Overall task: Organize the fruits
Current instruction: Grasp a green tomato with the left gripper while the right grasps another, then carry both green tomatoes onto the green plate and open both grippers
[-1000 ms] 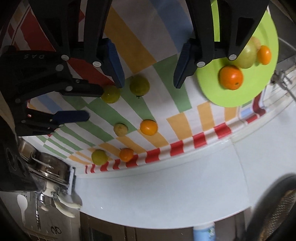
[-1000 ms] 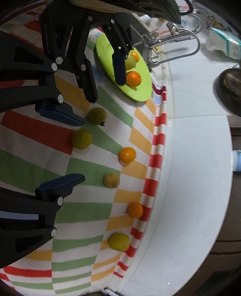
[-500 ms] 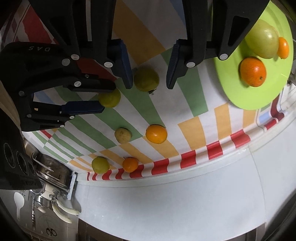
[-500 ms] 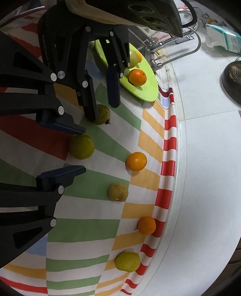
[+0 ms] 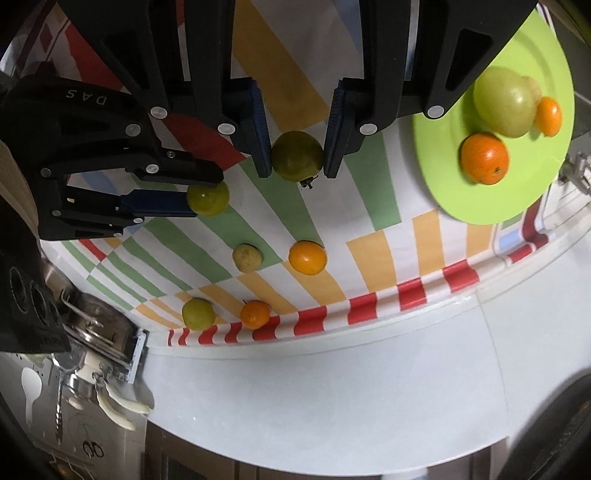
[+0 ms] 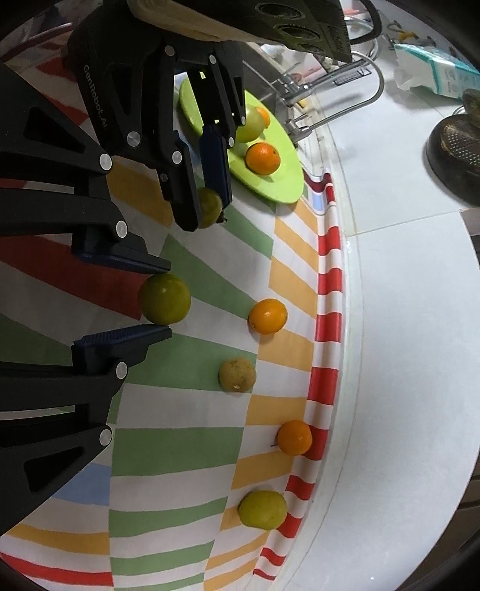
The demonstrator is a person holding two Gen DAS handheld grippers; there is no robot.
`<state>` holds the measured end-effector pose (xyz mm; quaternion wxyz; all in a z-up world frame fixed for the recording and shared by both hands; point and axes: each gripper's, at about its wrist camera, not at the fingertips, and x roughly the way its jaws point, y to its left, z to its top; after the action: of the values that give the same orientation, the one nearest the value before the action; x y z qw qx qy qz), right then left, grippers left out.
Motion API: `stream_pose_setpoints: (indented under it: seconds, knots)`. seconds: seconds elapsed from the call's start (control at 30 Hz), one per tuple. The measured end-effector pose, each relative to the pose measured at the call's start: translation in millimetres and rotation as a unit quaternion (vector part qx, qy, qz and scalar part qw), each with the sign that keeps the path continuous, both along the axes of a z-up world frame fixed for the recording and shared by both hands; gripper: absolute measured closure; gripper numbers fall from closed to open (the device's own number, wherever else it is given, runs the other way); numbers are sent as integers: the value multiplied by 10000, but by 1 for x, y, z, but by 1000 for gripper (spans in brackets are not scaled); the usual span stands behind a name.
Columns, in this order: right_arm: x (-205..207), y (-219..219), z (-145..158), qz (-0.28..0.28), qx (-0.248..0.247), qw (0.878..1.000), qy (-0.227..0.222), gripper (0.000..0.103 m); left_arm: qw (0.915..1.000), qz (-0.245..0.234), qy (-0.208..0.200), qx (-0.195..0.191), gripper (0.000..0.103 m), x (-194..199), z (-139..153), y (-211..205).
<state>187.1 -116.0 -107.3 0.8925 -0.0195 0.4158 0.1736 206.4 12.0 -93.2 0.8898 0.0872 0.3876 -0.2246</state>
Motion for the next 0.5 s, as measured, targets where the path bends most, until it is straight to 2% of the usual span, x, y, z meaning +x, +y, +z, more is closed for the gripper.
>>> stream_pose_setpoints:
  seconds: [0.23,0.5]
  knots:
    - [-19,6,23,-66,64,9997,-241,74,9992,339,-143,-123,74,-23,19,13]
    - [-42,29,46,101,147,9986,-508,74,9960,806,-270,-256,74,-54,37,45]
